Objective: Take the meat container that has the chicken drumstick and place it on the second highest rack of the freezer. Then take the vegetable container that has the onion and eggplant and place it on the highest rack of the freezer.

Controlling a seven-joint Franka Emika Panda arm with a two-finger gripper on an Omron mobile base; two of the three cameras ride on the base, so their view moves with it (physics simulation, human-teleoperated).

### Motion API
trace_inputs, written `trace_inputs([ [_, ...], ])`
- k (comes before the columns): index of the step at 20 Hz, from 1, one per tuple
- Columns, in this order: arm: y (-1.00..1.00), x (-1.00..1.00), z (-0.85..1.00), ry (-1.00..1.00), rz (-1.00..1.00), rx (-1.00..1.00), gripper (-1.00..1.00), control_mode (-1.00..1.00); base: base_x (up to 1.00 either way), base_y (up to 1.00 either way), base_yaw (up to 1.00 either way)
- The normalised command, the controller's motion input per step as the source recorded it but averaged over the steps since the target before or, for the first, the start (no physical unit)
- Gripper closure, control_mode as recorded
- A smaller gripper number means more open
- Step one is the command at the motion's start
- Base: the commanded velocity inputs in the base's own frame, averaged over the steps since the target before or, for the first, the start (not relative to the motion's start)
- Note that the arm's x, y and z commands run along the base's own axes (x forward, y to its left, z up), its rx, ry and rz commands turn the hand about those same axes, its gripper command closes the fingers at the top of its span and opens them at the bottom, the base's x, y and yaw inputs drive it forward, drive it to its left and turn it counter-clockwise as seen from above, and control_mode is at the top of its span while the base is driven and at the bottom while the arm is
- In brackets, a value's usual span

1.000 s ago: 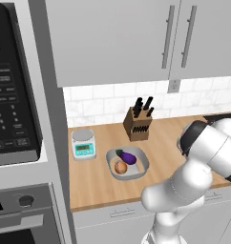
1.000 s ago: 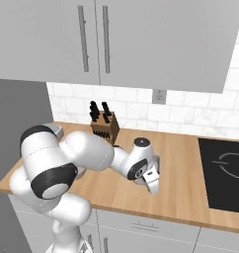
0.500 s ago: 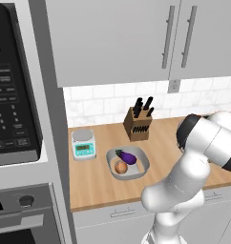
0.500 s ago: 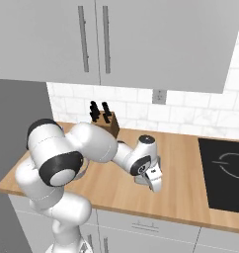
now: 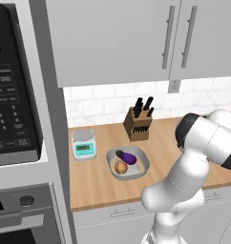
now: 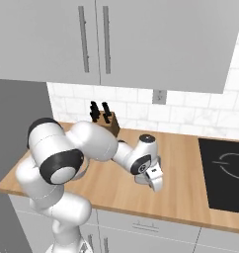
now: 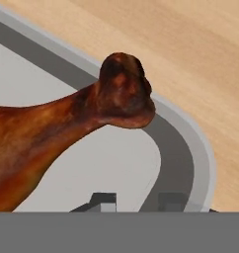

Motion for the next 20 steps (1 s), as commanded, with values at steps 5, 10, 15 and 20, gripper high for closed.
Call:
trace_inputs([
  [5, 0.00, -0.25, 0.02, 0.01, -0.03, 0.00, 1.00, -1.00, 0.00, 0.00, 0.00],
  [10, 0.01, -0.57, 0.39, 0.00, -0.15, 0.00, 1.00, -1.00, 0.00, 0.00, 0.00],
  [15, 0.07, -0.46, 0.63, 0.00, -0.13, 0.00, 1.00, -1.00, 0.00, 0.00, 0.00],
  [20, 0.75, -0.41, 0.51, 0.00, -0.11, 0.00, 1.00, -1.00, 0.00, 0.00, 0.00],
])
